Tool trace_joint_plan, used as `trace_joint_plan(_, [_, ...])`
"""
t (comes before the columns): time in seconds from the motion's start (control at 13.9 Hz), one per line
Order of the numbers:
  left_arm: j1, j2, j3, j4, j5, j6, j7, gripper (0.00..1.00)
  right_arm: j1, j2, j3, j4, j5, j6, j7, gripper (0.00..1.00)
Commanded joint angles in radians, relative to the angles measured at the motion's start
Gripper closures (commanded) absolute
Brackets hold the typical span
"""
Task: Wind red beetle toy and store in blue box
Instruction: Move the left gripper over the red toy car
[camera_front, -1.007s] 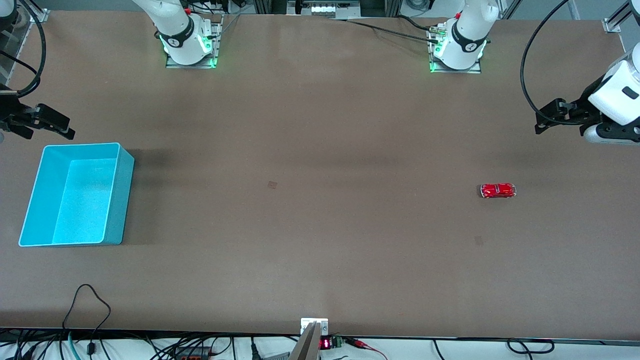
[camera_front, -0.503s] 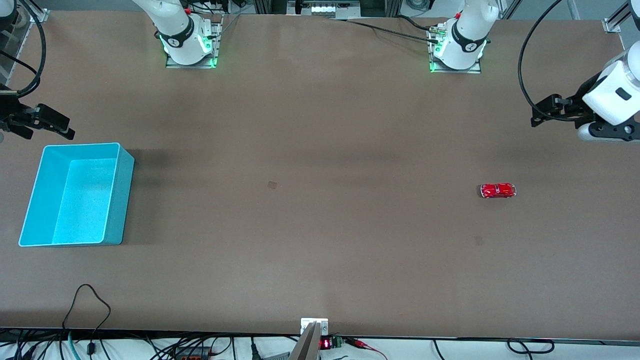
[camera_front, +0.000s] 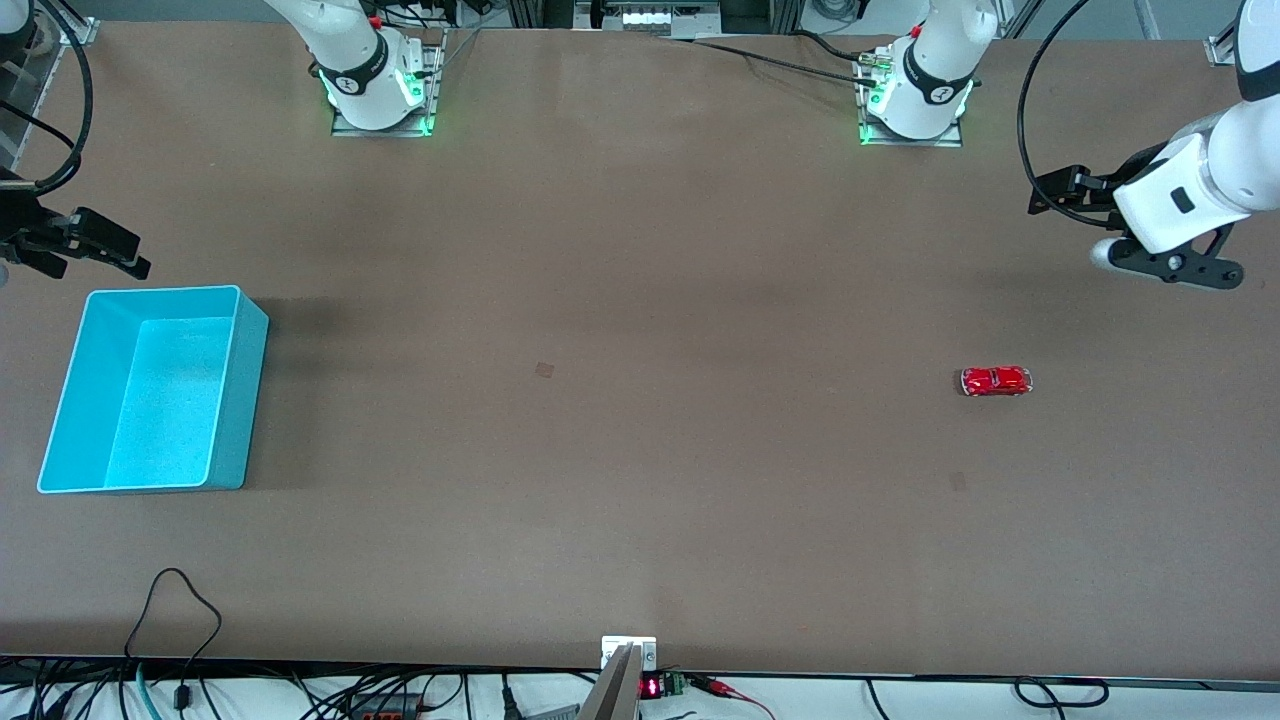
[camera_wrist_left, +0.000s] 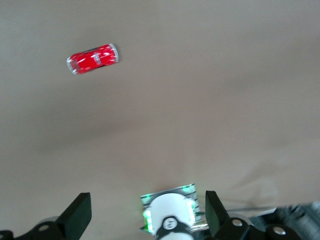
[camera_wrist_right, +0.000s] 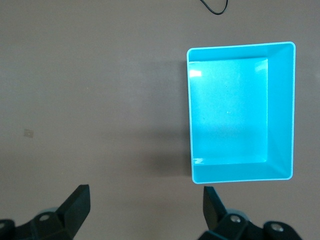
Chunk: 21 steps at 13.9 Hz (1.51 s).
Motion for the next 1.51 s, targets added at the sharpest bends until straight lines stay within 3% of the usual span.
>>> trace_joint_plan(0.0, [0.014, 0.031, 0.006, -0.001, 0.012, -0.007, 0.267, 0.00, -0.002, -0.014, 0.010, -0.013, -0.015, 0.001, 0.017, 0.00])
trace_joint_plan(0.29, [0.076, 0.030, 0.004, -0.128, 0.061, 0.172, 0.565, 0.00, -0.002, -0.014, 0.011, -0.013, -0.013, 0.004, 0.017, 0.00])
trace_joint_plan(0.5, [0.132, 0.047, 0.006, -0.289, 0.069, 0.461, 0.898, 0.00, -0.002, -0.014, 0.011, -0.013, -0.015, -0.001, 0.017, 0.00])
trace_joint_plan(0.72, [0.149, 0.097, 0.006, -0.371, 0.104, 0.695, 1.119, 0.00, -0.004, -0.014, 0.010, -0.013, -0.015, -0.002, 0.017, 0.00])
trace_joint_plan(1.01, [0.150, 0.195, 0.006, -0.446, 0.106, 0.949, 1.246, 0.00, -0.005, -0.011, 0.010, -0.015, -0.015, -0.002, 0.017, 0.00])
trace_joint_plan(1.44, [0.155, 0.312, 0.004, -0.483, 0.106, 1.174, 1.333, 0.00, 0.004, -0.008, 0.011, -0.013, -0.015, -0.005, 0.014, 0.00])
